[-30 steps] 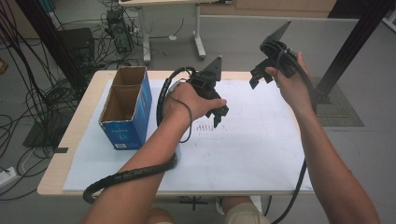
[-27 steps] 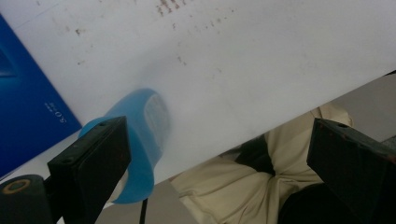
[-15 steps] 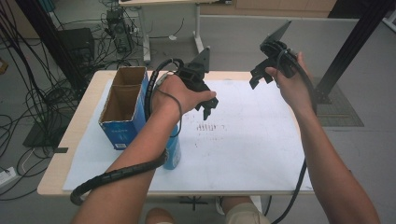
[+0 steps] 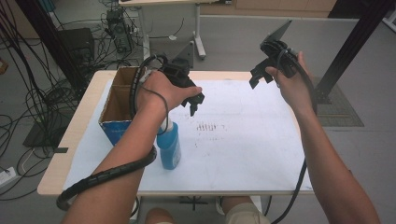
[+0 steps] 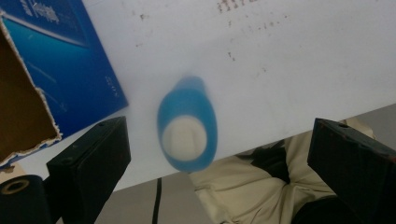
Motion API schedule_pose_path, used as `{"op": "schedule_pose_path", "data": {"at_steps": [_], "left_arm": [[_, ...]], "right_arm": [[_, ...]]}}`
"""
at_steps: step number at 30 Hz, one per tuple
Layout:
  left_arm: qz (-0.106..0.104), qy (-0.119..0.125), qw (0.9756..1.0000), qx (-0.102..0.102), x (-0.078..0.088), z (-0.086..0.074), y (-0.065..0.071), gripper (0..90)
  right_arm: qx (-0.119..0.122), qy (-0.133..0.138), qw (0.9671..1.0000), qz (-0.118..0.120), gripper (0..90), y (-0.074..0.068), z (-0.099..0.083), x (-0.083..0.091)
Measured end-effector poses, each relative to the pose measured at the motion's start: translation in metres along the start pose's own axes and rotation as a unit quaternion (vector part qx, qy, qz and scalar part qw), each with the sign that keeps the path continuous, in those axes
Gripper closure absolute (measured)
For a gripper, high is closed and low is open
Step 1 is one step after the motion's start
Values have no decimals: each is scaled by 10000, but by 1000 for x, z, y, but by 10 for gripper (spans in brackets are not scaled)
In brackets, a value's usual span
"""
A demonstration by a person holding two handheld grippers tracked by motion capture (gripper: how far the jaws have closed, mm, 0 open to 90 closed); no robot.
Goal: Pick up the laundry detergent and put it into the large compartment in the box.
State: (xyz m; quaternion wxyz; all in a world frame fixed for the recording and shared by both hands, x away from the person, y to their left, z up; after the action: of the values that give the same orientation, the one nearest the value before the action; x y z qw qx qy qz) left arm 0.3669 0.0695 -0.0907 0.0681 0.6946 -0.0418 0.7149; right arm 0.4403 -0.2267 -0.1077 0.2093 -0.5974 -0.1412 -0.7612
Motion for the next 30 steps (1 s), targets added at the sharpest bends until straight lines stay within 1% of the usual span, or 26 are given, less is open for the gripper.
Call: {"op": "schedule_pose_path", "data": {"at_steps": [2,3,4,7,11,17,18,24,30], "left_arm": [[22,-6,10000,20,0,0,-2,63],[15,-7,10000,78,-1,-1,-7,63],[15,-7,10000,78,-1,-1,-7,63],[25,-15,9999,163,-2,-2,-14,62],[31,-20,9998,201,-4,-4,-19,61],[12,-55,9997,231,-10,-6,-23,61],[-19,-70,9997,242,-14,-6,-25,61],[-78,-103,9996,247,-24,-5,-26,61],[-101,-116,9996,241,-30,-5,-27,61]], "right_arm": [[15,2,10000,5,80,0,0,0],[29,8,10000,9,80,0,0,0],[29,8,10000,9,80,0,0,0],[19,-13,10000,7,80,-1,1,-1],[36,-19,10000,5,80,-3,1,-1],[51,-23,10000,-3,80,-4,1,-1],[46,-27,10000,-8,80,-4,2,-2],[51,-30,10000,-18,80,-5,2,-2],[55,-21,10000,-33,80,-5,1,-3]]}}
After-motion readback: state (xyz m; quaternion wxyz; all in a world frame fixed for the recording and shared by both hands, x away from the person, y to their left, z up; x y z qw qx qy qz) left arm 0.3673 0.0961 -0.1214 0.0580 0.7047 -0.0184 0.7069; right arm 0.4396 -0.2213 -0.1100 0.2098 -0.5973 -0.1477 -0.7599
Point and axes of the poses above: each handheld gripper's, and its own axes: x roughly backward along the jaws, z roughly out of its top, y roughly to its right, the point moved 4 cm from there along -x, roughly forward along the jaws, and after that the axes turned 9 degrees about x, right-handed, at the moved point
